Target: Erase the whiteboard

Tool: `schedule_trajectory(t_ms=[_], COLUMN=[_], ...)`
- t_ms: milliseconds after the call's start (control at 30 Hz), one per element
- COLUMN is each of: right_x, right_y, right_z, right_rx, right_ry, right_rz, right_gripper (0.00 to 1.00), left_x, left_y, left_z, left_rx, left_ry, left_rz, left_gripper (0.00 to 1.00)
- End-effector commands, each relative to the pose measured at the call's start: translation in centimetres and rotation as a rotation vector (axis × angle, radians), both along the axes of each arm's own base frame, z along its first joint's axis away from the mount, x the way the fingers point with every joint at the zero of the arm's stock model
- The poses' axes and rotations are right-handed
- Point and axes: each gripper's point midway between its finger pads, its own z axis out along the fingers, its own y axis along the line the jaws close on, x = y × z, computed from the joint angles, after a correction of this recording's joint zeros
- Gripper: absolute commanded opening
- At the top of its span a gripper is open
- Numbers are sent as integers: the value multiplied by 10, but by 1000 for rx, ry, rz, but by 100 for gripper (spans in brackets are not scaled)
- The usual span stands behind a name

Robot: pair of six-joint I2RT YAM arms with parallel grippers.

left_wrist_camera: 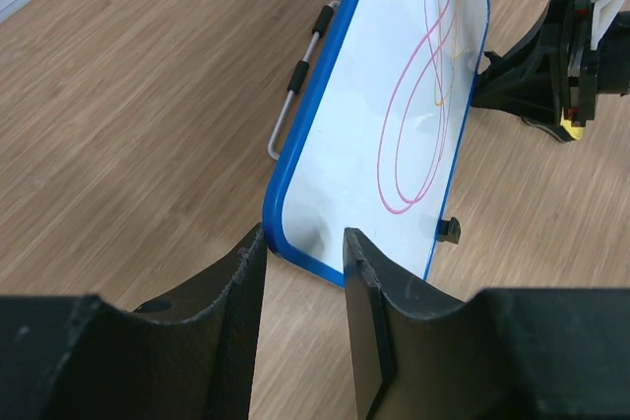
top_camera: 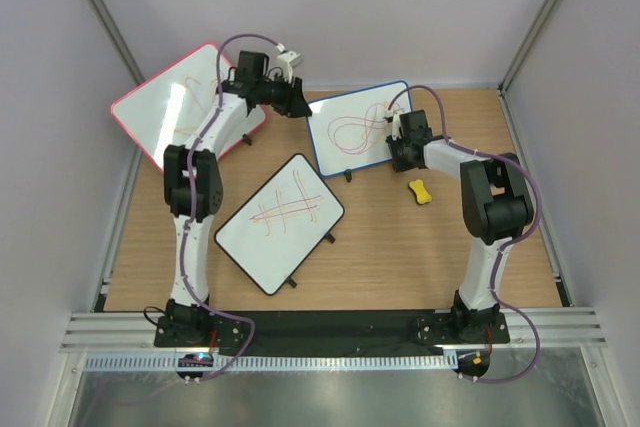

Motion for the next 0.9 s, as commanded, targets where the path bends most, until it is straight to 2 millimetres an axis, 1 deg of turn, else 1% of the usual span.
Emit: schedule_trajectory(t_ms=[0, 133, 167, 300, 400, 433, 467, 500, 600, 633, 667, 700, 733, 800, 833, 867], right_x=[-25, -24, -25, -25, -26, -26, -26, -25, -25, -25, -24, -25, -22, -20, -18, -17], right_y=[16, 15, 15, 15, 15, 15, 15, 14, 13, 14, 14, 14, 14, 14, 15, 13], right_z=[-29, -29, -29, -30, -30, -30, -29, -28, -24, -18, -13, -11, 2, 15, 28, 36], right_rx=[27, 25, 24, 26, 25, 25, 25, 22, 25, 31, 35, 44, 54, 67, 79, 83], right_ry=[125, 122, 125, 125, 128, 127, 128, 124, 121, 111, 101, 99, 69, 43, 17, 0], right_rz=[58, 57, 55, 58, 56, 58, 55, 50, 37, 33, 28, 11, 3, -19, -33, -45], right_gripper=[1, 1, 1, 1, 1, 1, 2, 15, 40, 52, 57, 60, 66, 71, 77, 78], left_x=[0, 4, 6, 10, 10, 10, 9, 9, 8, 8, 8, 7, 7, 6, 6, 5], left_y=[-8, -8, -7, -7, -7, -7, -8, -7, -4, -3, -1, 0, 1, 3, 5, 5], left_z=[7, 5, 7, 4, 5, 4, 8, 6, 9, 7, 7, 9, 9, 12, 10, 11], left_rx=[-21, -14, -13, -18, -22, -24, -25, -22, -13, -6, -2, 5, 9, 16, 19, 22], left_ry=[-39, -53, -63, -62, -67, -65, -76, -73, -92, -92, -100, -109, -110, -120, -119, -121], left_rz=[-66, -70, -68, -70, -75, -76, -82, -82, -86, -84, -85, -86, -85, -85, -84, -85], left_gripper=[38, 37, 37, 29, 16, 9, 5, 1, 0, 0, 0, 0, 0, 0, 0, 0])
